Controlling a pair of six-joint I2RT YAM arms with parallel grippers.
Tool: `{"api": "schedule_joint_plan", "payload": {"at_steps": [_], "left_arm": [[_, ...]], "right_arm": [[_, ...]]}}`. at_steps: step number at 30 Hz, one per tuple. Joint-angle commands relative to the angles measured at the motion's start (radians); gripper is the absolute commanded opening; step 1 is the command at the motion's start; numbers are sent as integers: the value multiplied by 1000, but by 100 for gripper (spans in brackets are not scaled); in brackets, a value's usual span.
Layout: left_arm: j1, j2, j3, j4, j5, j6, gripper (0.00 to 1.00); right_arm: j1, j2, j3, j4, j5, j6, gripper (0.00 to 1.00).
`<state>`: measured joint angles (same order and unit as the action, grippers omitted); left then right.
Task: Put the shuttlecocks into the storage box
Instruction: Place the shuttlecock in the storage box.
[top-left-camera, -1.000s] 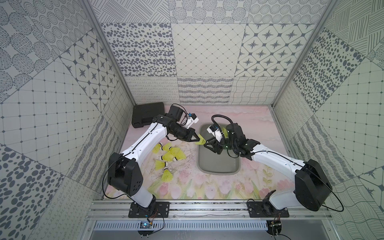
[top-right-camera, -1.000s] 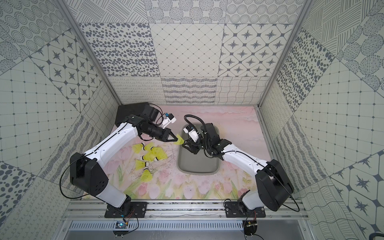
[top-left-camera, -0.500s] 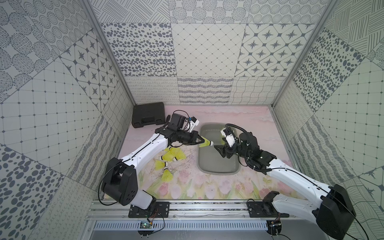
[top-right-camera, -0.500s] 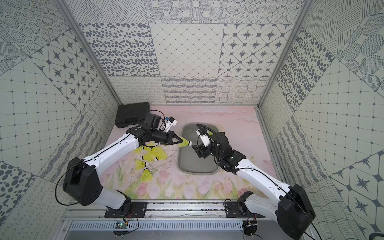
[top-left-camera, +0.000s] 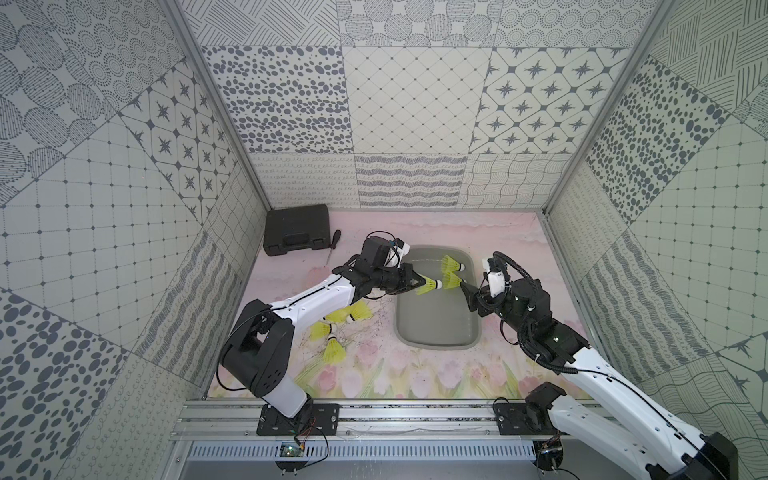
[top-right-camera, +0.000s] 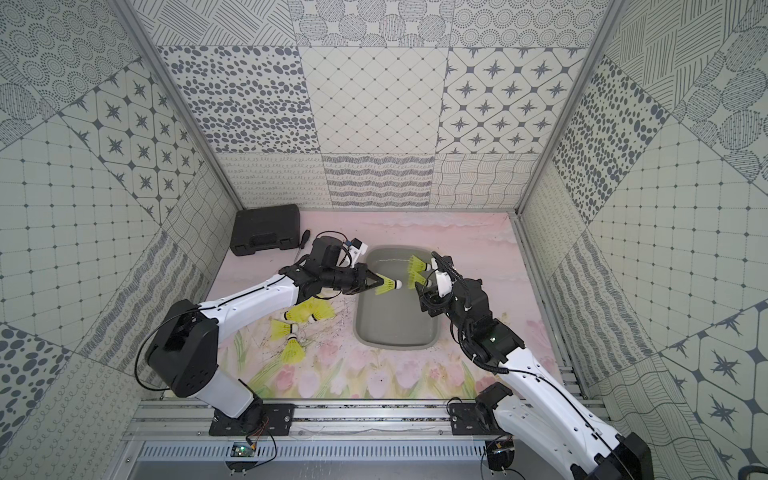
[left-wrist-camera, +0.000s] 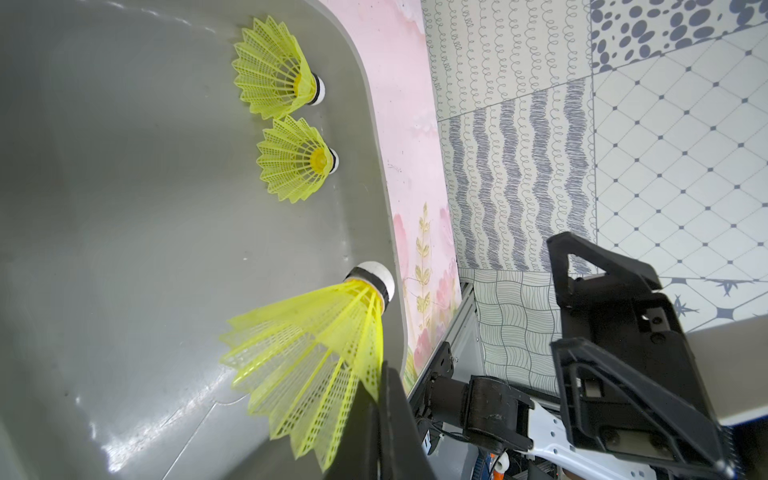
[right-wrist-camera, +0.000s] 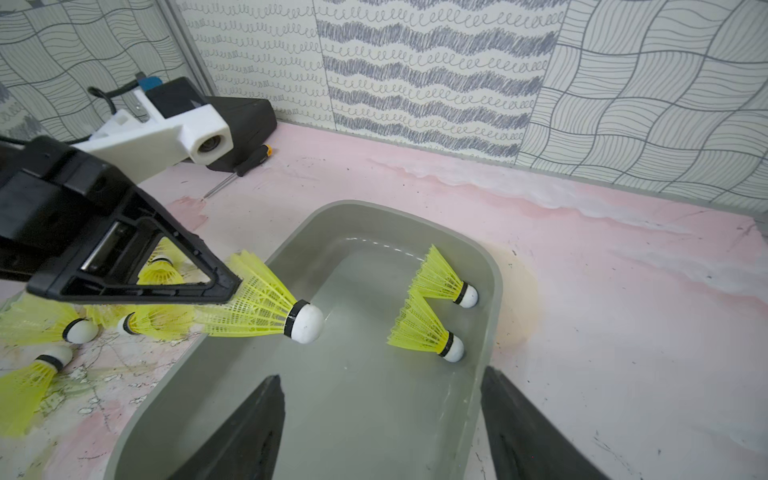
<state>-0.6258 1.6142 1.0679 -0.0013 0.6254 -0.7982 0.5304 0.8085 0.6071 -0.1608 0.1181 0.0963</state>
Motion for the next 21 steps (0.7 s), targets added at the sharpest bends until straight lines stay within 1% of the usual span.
{"api": "schedule_joint_plan", "payload": {"at_steps": [1, 8, 21], "left_arm": [[-43, 64, -2, 189, -34, -118, 0], [-102, 165, 16, 264, -39, -170, 0], [-142, 298, 53, 300, -54, -202, 0]], "right_arm": [[-24, -13, -4, -10, 20, 30, 78], [-43, -6, -9, -14, 2, 40, 79], [-50, 14, -10, -21, -23, 46, 79]]}}
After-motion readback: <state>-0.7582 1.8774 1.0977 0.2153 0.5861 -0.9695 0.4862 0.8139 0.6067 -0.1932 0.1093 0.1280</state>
